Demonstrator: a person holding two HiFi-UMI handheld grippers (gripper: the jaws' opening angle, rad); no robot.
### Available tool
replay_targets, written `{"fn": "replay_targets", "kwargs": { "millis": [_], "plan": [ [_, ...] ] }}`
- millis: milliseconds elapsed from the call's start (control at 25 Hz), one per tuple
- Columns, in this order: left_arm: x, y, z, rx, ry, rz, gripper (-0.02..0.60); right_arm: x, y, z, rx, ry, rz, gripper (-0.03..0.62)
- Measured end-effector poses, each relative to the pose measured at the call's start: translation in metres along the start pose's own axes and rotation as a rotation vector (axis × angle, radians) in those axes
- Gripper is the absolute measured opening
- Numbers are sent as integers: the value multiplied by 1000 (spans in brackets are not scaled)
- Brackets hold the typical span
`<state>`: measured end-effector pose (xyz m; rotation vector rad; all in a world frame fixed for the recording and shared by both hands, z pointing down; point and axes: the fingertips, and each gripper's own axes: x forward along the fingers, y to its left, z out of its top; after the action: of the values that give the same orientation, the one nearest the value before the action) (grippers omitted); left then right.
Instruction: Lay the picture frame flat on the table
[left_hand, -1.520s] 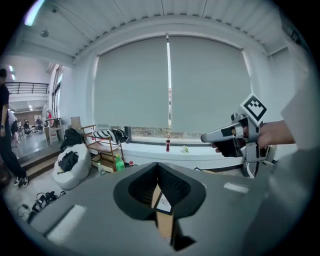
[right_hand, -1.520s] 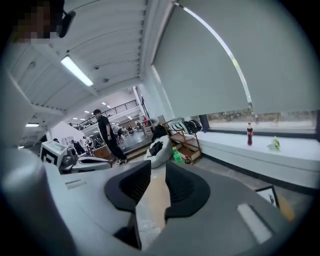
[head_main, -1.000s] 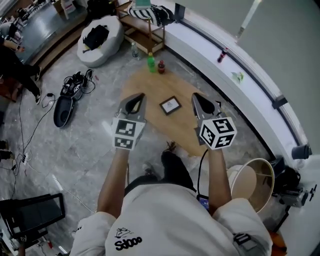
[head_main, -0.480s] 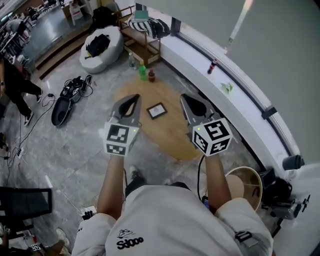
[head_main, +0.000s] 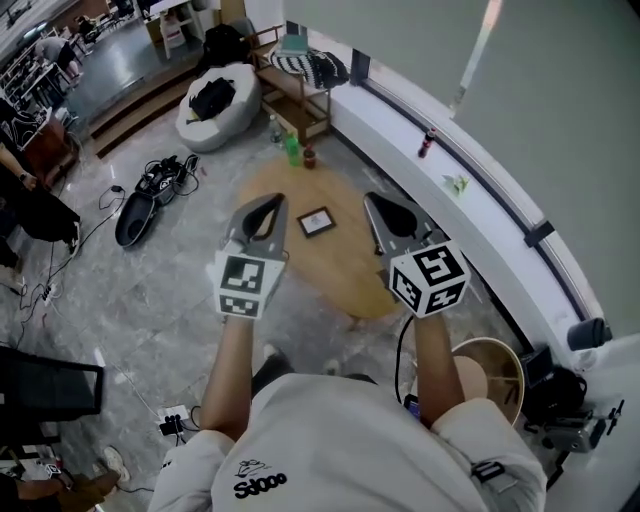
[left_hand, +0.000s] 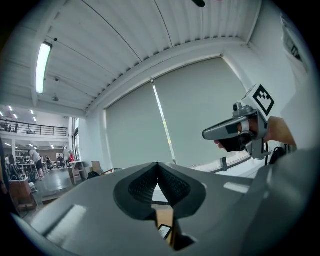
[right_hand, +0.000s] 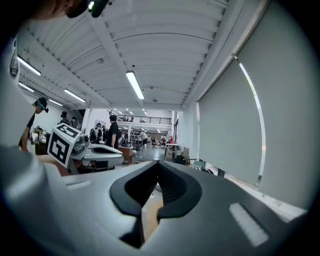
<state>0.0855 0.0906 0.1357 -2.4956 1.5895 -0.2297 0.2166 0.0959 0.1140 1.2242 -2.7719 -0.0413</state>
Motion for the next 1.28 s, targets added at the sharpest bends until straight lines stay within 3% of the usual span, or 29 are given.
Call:
{"fn": "replay_targets", "kwargs": {
  "millis": [360, 760, 1280],
  "plan": [
    [-39, 15, 10, -2, -7, -15, 11, -3, 39, 28, -16, -30, -9, 3],
    [-68, 64, 8, 7, -14, -35, 11, 28, 91, 36, -20, -25, -3, 2],
    [-53, 71, 5, 31, -26, -101, 11, 46, 84, 29, -40, 0, -59, 2]
  ]
}}
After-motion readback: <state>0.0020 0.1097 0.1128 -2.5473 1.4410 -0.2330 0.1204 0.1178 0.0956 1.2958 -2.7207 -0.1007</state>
